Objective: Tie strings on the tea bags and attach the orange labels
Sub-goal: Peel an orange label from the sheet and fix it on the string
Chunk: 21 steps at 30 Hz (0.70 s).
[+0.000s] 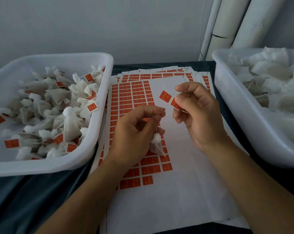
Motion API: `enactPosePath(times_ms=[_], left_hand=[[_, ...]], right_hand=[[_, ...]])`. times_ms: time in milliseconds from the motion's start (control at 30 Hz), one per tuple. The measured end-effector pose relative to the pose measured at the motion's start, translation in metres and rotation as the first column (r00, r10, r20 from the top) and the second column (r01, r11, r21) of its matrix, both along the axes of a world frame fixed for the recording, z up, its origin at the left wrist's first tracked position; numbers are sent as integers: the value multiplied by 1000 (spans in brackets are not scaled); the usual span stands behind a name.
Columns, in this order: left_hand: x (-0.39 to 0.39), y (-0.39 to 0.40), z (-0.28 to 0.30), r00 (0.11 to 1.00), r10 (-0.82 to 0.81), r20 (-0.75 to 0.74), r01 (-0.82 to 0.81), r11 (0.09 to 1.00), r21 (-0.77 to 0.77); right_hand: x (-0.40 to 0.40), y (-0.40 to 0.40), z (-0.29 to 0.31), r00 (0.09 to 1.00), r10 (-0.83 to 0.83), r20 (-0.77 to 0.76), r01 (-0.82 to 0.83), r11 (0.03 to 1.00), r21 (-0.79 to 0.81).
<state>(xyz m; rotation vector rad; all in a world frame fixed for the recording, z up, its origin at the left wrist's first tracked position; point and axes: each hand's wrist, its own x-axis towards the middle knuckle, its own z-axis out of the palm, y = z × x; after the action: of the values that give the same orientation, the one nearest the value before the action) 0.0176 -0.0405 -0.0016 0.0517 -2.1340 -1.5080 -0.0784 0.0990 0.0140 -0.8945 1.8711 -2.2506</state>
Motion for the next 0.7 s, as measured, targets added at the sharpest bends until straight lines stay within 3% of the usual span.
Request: enactPosePath(times_ms=[200, 400, 700], left_hand=[[2, -2, -1, 999, -13, 30, 12, 999, 30], [3, -2, 1, 998, -59, -4, 59, 993, 98], [5, -2, 3, 996, -91, 15, 88, 985, 145]], right_hand=[[4, 3, 0, 989, 120, -83, -110, 988, 109], [6, 0, -5, 982, 120, -147, -82, 968, 239], [5, -2, -7, 983, 69, -172, -17, 957, 288]])
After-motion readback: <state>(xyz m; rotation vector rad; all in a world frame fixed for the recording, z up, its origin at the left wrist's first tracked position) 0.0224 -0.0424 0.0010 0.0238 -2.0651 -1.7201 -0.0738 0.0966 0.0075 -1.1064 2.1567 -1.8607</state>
